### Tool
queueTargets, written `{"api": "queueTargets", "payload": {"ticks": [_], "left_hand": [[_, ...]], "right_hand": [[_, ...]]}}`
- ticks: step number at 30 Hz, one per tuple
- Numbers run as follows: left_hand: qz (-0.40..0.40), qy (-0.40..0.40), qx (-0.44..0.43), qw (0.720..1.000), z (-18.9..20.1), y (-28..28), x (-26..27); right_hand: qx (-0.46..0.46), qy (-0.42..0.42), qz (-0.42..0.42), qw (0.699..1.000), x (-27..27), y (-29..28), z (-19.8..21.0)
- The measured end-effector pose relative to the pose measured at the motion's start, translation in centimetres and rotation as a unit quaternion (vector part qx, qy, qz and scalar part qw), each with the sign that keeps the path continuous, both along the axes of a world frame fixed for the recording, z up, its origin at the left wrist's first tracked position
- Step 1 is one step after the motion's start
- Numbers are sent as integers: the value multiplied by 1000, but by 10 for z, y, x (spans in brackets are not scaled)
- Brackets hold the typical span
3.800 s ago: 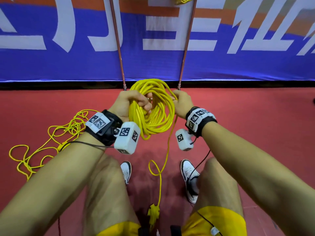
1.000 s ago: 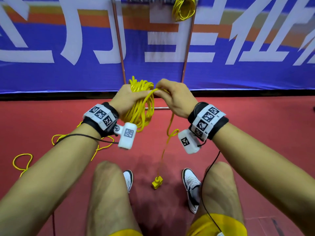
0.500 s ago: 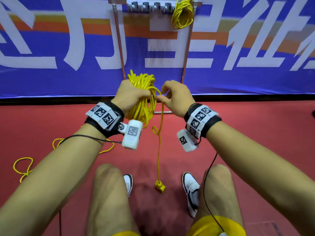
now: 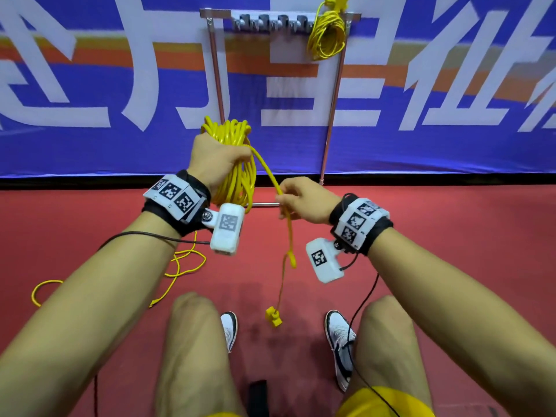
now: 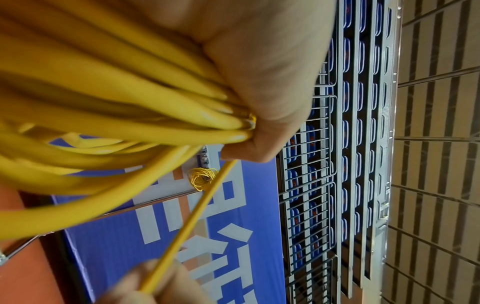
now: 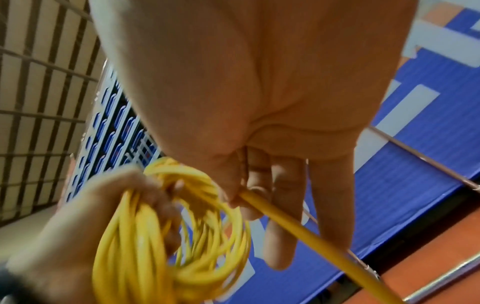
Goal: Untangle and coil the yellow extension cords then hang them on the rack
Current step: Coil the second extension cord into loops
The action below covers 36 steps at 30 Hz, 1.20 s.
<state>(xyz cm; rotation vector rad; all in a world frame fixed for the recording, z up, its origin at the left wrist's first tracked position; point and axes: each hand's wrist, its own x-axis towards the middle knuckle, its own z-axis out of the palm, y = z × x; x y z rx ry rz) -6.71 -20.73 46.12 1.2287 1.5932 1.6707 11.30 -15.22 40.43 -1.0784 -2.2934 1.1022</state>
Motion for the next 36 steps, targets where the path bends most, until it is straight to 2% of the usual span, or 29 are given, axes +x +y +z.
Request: {"api": "queueTargets", "payload": {"ticks": [1, 3, 8, 11, 13, 17, 20, 25, 29, 31, 34, 36], "left_hand": [[3, -3, -6, 1000, -2, -1, -2], [7, -1, -12, 1000, -4, -2, -2], [-19, -30, -17, 999, 0, -2, 10], [-82, -47, -20, 995, 7, -3, 17], [-120, -63, -19, 991, 13, -6, 26], [-127, -105, -29, 986, 21, -5, 35], [-156, -187, -74, 967, 22, -10, 31], [-200, -274, -99, 936, 15, -17, 20], [-231, -270, -122, 927, 15, -25, 11], [-264, -257, -159, 916, 11, -29, 10], [-329, -266, -196, 884, 7, -34, 14], [-370, -293, -202, 858, 6, -36, 14]], "right_hand": [[-29, 14, -8, 999, 8, 3, 4], [-17, 44, -36, 998, 22, 10, 17], [151, 51, -122, 980, 29, 34, 38], [212, 52, -160, 963, 21, 43, 37], [208, 79, -166, 961, 10, 42, 33], [174, 128, -178, 960, -11, 37, 11], [153, 169, -178, 957, -13, 31, -4], [281, 120, -118, 945, -8, 24, -9], [387, 41, -136, 911, -3, 37, 13], [425, 38, -151, 892, -3, 44, 33], [430, -38, -121, 894, -9, 49, 50], [390, -69, -115, 911, -12, 51, 42]]}}
